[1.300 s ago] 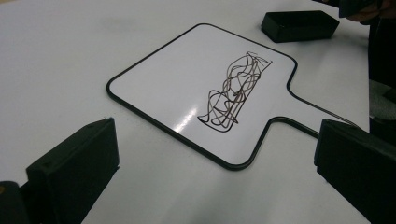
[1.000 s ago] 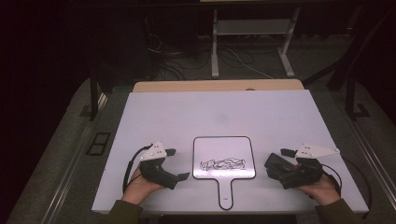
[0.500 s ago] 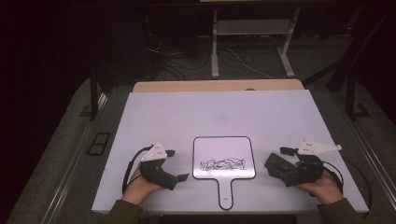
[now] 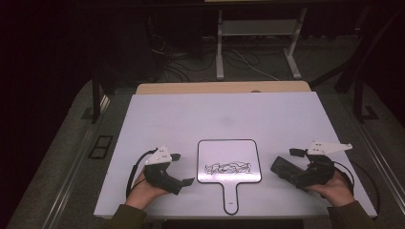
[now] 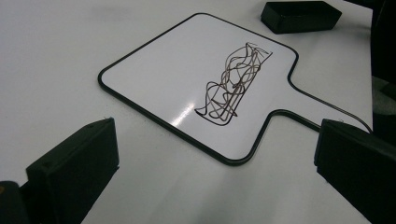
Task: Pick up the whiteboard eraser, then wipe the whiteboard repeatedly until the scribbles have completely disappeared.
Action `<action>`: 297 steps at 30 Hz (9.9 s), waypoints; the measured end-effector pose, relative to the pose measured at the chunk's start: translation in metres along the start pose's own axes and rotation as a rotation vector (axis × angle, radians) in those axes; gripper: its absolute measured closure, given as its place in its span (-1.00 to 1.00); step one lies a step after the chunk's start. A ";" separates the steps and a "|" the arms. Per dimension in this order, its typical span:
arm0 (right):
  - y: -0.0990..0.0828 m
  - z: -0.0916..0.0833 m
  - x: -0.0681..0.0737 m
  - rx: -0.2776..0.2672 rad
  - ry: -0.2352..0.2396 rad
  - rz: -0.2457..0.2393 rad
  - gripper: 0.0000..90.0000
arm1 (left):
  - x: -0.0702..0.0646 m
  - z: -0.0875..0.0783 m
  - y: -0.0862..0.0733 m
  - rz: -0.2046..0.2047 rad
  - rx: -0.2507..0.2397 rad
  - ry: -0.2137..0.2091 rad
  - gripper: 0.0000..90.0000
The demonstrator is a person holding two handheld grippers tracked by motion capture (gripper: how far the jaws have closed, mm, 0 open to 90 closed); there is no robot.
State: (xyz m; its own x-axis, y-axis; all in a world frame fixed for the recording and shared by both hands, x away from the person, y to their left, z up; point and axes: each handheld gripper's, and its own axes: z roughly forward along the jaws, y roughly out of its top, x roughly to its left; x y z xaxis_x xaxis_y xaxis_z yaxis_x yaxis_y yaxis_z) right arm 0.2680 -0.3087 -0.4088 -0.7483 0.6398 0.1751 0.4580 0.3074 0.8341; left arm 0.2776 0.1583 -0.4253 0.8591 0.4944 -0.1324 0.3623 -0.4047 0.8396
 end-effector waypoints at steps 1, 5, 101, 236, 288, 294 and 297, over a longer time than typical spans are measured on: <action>0.001 -0.002 -0.002 0.011 0.001 -0.003 -1.00 | 0.000 0.000 0.000 0.003 0.002 -0.001 -1.00; 0.002 -0.005 -0.006 0.037 -0.008 -0.013 -1.00 | -0.001 0.001 0.000 0.015 0.008 0.010 -1.00; -0.007 0.015 -0.014 0.513 -0.125 -0.148 -0.15 | 0.000 0.001 -0.001 0.011 0.016 -0.003 -1.00; 0.081 0.149 0.023 0.587 0.049 -0.357 -0.13 | -0.002 0.004 0.000 0.013 0.007 -0.025 -1.00; 0.074 0.144 0.053 0.616 0.109 -0.446 -0.13 | -0.001 0.003 0.000 0.007 0.003 -0.016 -1.00; 0.074 0.145 0.056 0.622 0.117 -0.448 -0.13 | -0.002 0.002 0.000 0.009 0.004 -0.017 -1.00; 0.074 0.143 0.049 0.623 0.090 -0.423 -0.13 | -0.002 0.002 -0.001 0.007 0.002 -0.017 -1.00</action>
State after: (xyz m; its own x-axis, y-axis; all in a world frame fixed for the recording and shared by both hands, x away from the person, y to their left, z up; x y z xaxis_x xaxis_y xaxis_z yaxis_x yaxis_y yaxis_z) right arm 0.3338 -0.1536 -0.4132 -0.9444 0.3273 -0.0297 0.2898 0.8720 0.3944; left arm 0.2765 0.1559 -0.4266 0.8676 0.4785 -0.1350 0.3567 -0.4099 0.8395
